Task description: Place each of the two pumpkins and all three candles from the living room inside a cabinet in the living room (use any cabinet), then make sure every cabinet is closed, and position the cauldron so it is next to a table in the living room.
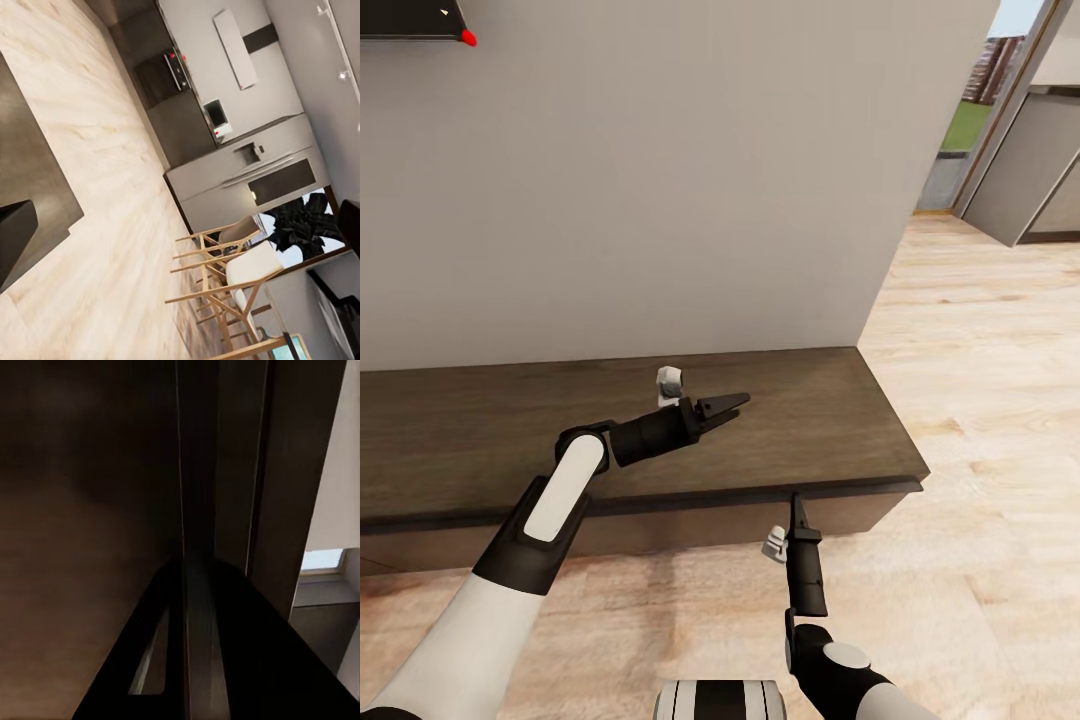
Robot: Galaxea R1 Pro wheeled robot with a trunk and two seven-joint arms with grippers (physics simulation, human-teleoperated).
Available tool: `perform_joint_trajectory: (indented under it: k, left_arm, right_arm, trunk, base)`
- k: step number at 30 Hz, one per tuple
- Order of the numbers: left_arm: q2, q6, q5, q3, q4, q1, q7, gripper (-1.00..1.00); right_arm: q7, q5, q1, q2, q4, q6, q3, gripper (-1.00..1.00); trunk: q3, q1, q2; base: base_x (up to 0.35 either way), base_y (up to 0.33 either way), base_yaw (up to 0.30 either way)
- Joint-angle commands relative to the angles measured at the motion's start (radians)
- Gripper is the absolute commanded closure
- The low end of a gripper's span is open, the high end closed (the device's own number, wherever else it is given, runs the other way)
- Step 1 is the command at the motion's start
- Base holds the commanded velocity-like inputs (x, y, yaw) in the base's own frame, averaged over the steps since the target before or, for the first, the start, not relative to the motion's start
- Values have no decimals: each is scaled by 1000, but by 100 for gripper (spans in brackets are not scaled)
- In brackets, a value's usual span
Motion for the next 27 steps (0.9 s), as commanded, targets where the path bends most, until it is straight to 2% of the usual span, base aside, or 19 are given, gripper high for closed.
perform_joint_trajectory:
  k: [1, 4, 9, 17, 27]
  left_arm:
    - [0, 0, 0, 0, 0, 0, 0, -100]
    - [0, 1, 0, 0, 0, 0, 1, -100]
    - [0, 0, 0, 0, 0, 0, 1, -100]
    - [0, 0, -1, 0, 0, 0, 1, -100]
    - [-1, 0, -1, 0, 0, 0, 1, -100]
  right_arm:
    - [19, -5, 0, 0, 2, -9, 1, 100]
    - [16, -4, 0, -1, 1, -10, 1, 100]
    - [11, 0, 0, -4, 1, -10, 4, 100]
    - [10, 3, 0, -7, 1, -12, 4, 100]
    - [-3, 5, 0, -9, 1, -14, 6, 100]
  trunk:
    - [0, 0, 0]
    - [0, 0, 0]
    - [0, 0, 0]
    - [0, 0, 0]
    - [0, 0, 0]
  base:
    - [0, 0, 0]
    - [-19, 0, 0]
    - [-223, 46, 0]
    - [-26, 2, 0]
    - [-301, 0, 0]
